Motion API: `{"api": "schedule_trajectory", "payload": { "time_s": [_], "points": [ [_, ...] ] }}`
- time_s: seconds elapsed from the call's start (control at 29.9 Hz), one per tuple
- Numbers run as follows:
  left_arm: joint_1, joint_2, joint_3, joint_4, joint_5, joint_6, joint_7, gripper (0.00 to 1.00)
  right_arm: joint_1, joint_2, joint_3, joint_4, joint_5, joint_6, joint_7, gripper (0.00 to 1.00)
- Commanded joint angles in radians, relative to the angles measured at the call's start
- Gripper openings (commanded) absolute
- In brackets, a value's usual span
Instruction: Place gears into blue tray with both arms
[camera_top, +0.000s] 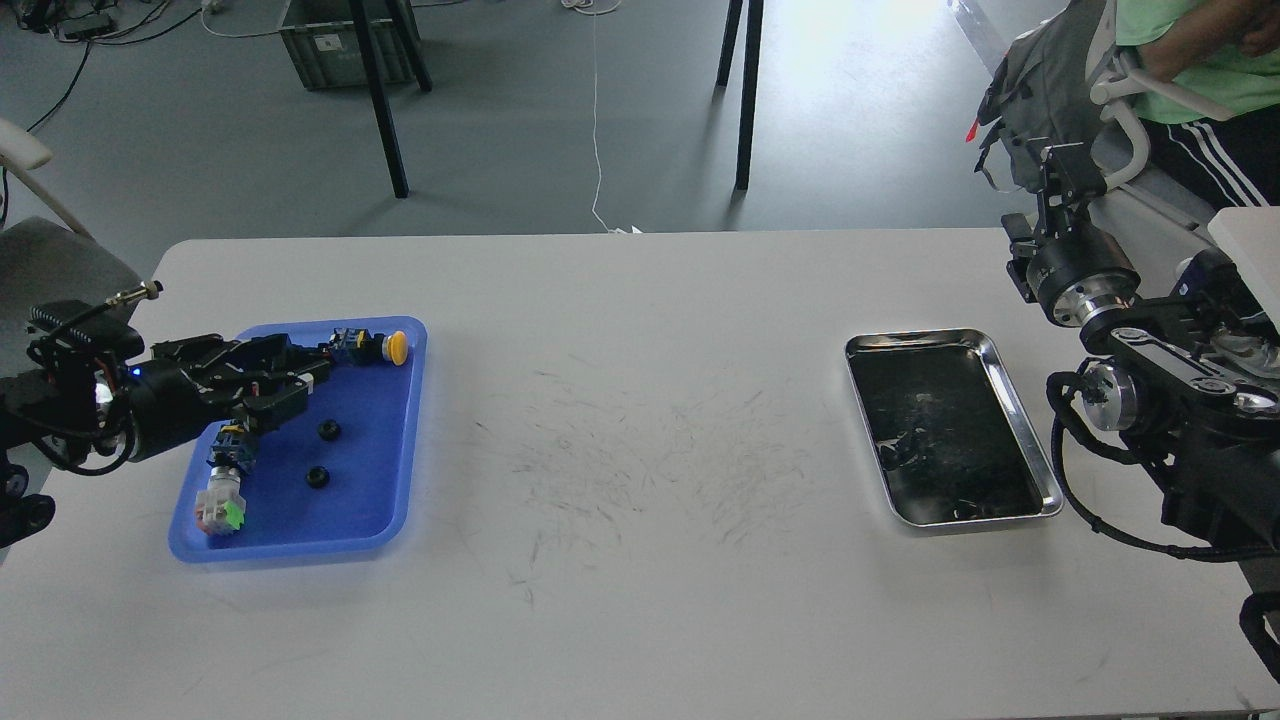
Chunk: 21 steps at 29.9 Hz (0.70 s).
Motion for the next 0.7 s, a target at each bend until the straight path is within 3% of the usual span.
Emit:
{"api": "schedule_trajectory", "payload": {
  "time_s": [0.0, 0.13, 0.23, 0.53, 0.67],
  "points": [
    [-0.012, -0.007, -0.085, -0.001, -0.206, -0.110, 0.000, 0.71, 0.032, 0.000, -0.005, 0.000, -0.002, -0.003, 0.000, 0.98],
    [-0.012, -0.010, -0.190, -0.001, -0.420, -0.245, 0.000, 0.77, 0.070, -0.002, -0.010, 0.000, -0.002, -0.003, 0.000, 0.98],
    [-0.013, -0.030, -0.246, 0.000, -0.536, -0.296, 0.000, 0.79, 0.085, 0.000, -0.010, 0.008, 0.000, 0.005, 0.000, 0.98],
    [-0.045, -0.159, -0.348, 0.140, -0.885, -0.394, 0.000, 0.79, 0.104, 0.008, 0.041, 0.071, 0.001, 0.092, 0.000, 0.98],
    [-0.067, -0.234, -0.381, 0.187, -0.928, -0.385, 0.000, 0.79, 0.101, 0.015, 0.074, 0.089, 0.035, 0.127, 0.000, 0.98]
  ]
}}
